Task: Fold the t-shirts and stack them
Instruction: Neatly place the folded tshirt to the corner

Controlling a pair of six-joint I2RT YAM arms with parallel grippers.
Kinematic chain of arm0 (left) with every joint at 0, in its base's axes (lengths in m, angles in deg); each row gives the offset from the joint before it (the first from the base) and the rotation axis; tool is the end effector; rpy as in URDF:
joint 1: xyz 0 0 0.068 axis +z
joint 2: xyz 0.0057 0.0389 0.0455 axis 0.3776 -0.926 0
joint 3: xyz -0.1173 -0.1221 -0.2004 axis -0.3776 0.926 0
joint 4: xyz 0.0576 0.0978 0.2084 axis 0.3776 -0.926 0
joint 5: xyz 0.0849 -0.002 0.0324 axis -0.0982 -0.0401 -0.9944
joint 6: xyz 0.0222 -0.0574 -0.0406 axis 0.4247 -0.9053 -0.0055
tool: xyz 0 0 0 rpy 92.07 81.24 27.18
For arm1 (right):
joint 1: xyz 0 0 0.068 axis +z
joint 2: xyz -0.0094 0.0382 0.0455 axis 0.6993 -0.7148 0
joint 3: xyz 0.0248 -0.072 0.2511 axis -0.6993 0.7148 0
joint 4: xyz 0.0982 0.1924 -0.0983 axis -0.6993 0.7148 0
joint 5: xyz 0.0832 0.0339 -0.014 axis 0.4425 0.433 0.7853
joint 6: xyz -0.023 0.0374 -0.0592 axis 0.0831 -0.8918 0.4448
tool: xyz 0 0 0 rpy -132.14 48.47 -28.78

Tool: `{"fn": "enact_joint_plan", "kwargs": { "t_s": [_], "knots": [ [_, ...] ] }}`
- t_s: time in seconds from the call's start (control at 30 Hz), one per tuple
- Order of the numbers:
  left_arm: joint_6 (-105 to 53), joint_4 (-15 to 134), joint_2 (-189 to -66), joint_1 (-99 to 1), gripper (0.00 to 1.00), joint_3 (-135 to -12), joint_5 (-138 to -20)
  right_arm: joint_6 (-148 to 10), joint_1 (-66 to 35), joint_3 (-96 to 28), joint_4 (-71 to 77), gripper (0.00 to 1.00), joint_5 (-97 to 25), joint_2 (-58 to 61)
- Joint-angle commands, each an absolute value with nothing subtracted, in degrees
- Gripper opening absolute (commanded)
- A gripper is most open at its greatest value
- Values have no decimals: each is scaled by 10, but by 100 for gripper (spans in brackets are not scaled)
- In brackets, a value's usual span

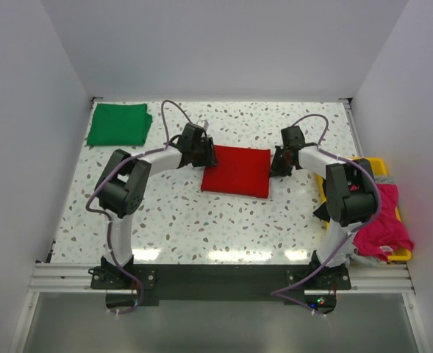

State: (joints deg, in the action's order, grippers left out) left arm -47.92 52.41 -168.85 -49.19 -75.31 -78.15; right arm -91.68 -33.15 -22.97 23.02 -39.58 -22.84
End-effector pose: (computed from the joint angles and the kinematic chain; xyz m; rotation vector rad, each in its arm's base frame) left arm 0.3761 -0.2024 0.1381 -0.0565 2.4913 -0.6560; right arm 0.3500 0.0743 0.1412 0.4017 2.6460 0.3390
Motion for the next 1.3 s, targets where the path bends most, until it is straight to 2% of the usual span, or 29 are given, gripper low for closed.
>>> {"fn": "enact_joint_plan", "kwargs": {
  "t_s": [0.0,0.03,0.1,0.17,0.2,0.27,0.37,0.7,0.9,1.13,1.27],
  "knots": [
    [-481,455,-1734,-515,46,-750,-828,-913,-333,-250,242,10,-396,-215],
    [-481,451,-1735,-520,43,-752,-839,-913,-333,-251,242,12,-394,-210],
    [-482,439,-1741,-531,29,-761,-851,-915,-334,-257,249,16,-391,-200],
    [-482,416,-1742,-534,18,-770,-868,-918,-333,-252,249,27,-388,-187],
    [-480,408,-1742,-534,6,-782,-887,-920,-333,-247,249,31,-387,-170],
    [-468,378,-1742,-534,0,-797,-921,-930,-333,-226,245,40,-389,-143],
    [-452,332,-1746,-534,0,-853,-980,-947,-329,-189,235,48,-387,-87],
    [-358,214,-1793,-500,0,-1022,-1194,-943,-252,-109,230,48,-377,52],
    [-269,238,-1787,-428,0,-1071,-1210,-929,-205,-77,243,48,-370,94],
    [-120,331,-1794,-367,0,-1105,-1202,-908,-196,-54,269,48,-364,137],
    [-75,333,-1839,-340,0,-1187,-1194,-905,-193,-48,272,48,-358,148]
  ]
}}
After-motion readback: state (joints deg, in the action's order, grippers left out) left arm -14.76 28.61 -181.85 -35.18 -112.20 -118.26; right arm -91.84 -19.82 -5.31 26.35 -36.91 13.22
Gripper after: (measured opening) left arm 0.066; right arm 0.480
